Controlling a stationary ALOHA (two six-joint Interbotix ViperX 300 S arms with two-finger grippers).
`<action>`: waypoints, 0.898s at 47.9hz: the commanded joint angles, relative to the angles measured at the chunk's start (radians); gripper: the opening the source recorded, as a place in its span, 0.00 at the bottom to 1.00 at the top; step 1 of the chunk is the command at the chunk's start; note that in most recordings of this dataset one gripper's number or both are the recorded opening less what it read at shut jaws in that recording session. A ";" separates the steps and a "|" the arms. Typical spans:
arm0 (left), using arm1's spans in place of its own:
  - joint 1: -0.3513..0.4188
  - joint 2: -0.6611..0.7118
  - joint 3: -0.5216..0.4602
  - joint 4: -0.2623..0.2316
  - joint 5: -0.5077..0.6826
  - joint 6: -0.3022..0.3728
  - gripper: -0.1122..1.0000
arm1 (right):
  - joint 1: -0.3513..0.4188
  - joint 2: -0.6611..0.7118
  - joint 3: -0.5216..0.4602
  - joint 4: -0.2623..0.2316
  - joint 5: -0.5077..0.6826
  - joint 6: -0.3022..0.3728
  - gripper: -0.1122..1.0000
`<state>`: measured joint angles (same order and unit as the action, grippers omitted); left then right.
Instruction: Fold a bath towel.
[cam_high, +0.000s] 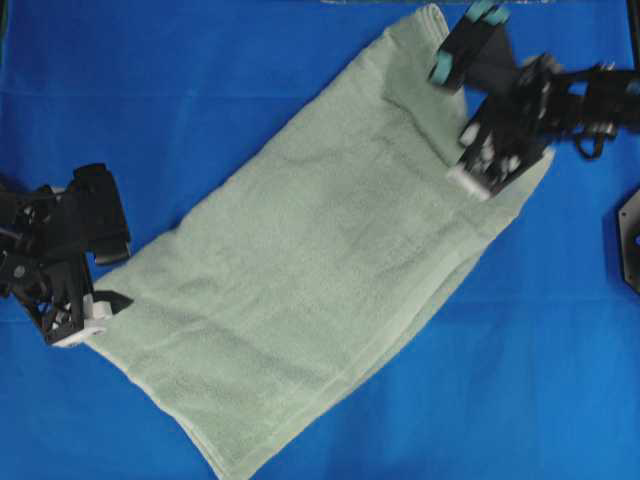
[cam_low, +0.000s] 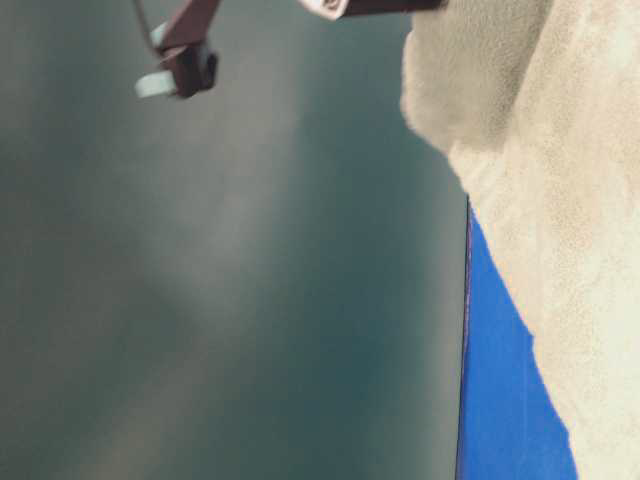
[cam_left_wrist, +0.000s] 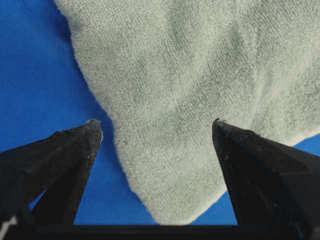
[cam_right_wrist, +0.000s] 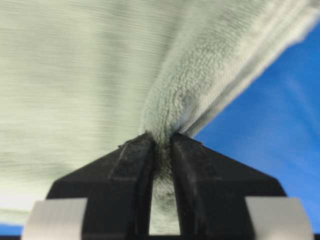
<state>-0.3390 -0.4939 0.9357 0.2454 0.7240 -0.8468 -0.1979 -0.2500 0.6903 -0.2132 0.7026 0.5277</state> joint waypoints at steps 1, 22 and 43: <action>0.003 -0.003 -0.026 0.003 -0.005 0.002 0.87 | 0.118 0.043 -0.072 -0.023 0.005 0.064 0.24; 0.003 -0.003 -0.023 0.003 -0.006 0.006 0.87 | 0.433 0.413 -0.422 -0.133 0.055 0.264 0.24; 0.003 -0.003 -0.020 0.003 -0.026 0.005 0.87 | 0.428 0.483 -0.488 -0.135 0.038 0.276 0.24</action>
<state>-0.3375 -0.4939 0.9357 0.2454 0.7102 -0.8422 0.2332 0.2531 0.2148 -0.3436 0.7563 0.8038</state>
